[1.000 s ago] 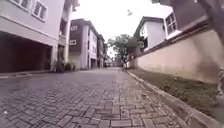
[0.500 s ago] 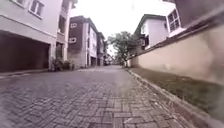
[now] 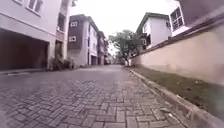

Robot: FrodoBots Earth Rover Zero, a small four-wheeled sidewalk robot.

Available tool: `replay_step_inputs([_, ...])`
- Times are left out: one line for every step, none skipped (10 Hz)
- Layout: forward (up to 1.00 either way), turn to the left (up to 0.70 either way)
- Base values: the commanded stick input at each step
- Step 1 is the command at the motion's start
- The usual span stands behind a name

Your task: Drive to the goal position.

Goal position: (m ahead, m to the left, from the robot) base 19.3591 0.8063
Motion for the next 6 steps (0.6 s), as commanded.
replay_step_inputs([0.69,0.03])
replay_step_inputs([0.69,0.03])
replay_step_inputs([0.69,0.03])
replay_step_inputs([0.69,0.03])
replay_step_inputs([0.69,0.03])
replay_step_inputs([0.69,0.03])
